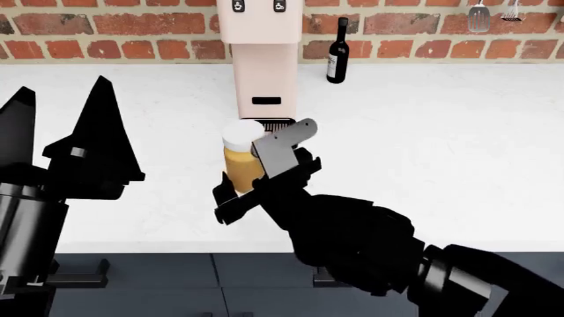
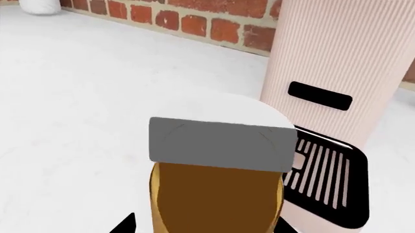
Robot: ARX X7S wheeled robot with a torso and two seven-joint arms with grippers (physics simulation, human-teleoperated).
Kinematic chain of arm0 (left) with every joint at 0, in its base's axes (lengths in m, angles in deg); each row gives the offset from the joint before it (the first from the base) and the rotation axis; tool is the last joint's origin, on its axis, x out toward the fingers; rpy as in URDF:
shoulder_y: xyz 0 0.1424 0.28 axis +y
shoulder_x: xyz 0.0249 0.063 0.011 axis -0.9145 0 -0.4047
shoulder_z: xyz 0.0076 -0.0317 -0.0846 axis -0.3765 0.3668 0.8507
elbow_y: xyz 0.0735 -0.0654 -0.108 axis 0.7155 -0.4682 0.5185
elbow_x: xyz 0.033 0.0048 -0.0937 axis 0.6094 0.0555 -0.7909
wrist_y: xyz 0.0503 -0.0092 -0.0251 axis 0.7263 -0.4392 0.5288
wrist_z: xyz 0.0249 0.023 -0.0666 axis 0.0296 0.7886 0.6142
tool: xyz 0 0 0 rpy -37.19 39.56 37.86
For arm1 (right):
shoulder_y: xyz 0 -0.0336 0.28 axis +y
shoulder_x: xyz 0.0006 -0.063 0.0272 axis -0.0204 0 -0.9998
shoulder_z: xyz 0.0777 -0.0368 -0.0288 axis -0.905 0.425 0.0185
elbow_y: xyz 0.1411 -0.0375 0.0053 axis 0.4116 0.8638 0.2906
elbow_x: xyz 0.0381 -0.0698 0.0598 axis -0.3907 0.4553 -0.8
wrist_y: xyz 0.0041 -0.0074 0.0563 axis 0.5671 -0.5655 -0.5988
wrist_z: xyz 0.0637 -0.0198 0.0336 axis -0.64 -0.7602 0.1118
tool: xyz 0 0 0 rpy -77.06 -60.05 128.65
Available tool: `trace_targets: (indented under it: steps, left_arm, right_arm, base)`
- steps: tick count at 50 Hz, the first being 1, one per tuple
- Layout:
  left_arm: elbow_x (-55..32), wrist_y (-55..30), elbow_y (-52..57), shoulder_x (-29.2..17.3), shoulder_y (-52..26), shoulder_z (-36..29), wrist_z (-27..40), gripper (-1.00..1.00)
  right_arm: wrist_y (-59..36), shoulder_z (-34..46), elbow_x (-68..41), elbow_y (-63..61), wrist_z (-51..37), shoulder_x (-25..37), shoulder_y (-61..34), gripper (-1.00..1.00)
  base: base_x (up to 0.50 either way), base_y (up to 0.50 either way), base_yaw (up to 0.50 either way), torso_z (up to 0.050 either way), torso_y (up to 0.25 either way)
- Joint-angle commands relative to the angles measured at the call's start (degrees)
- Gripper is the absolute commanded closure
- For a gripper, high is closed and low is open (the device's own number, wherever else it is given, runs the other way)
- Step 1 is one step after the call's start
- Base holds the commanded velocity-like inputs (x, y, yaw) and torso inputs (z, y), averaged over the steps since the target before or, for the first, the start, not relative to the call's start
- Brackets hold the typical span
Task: Pick the honey bottle and peanut butter from the counter and place them in the cabinets closest to them.
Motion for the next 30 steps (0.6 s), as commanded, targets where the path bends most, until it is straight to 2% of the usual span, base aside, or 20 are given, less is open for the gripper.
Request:
trace_targets:
  steps: [1,14,15,30]
  left_arm:
    - [-0.07,0.45,-0.10,-0.28,0.16,-0.19,0.16,-1.00]
    - [-0.41,0.87,-0.41,-0.60,0.19,-0.41,0.35,-1.00]
    - [-0.42,0.92,-0.42,-0.63,0.21,-0.41,0.35,-1.00]
    - [-0.97,1.30,-0.17,-1.14,0.32,-0.46,0.94,-1.00]
  right_arm:
    - [0.24,-0.02,0.13,5.31,2.35,-2.68,-0.42,-1.00]
    - [0.41,0.43,0.53,10.13,4.08,-4.68,-0.01,-1.00]
    - [0.35,0.48,0.55,10.32,4.13,-4.78,-0.01,1.00]
    - [0.07,0.33,0.41,7.43,2.29,-3.56,0.22,1.00]
  base:
    - [0.00,0.00,0.00,0.000,0.000]
    - [0.00,0.00,0.00,0.000,0.000]
    - [0.00,0.00,0.00,0.000,0.000]
    - [0.00,0.00,0.00,0.000,0.000]
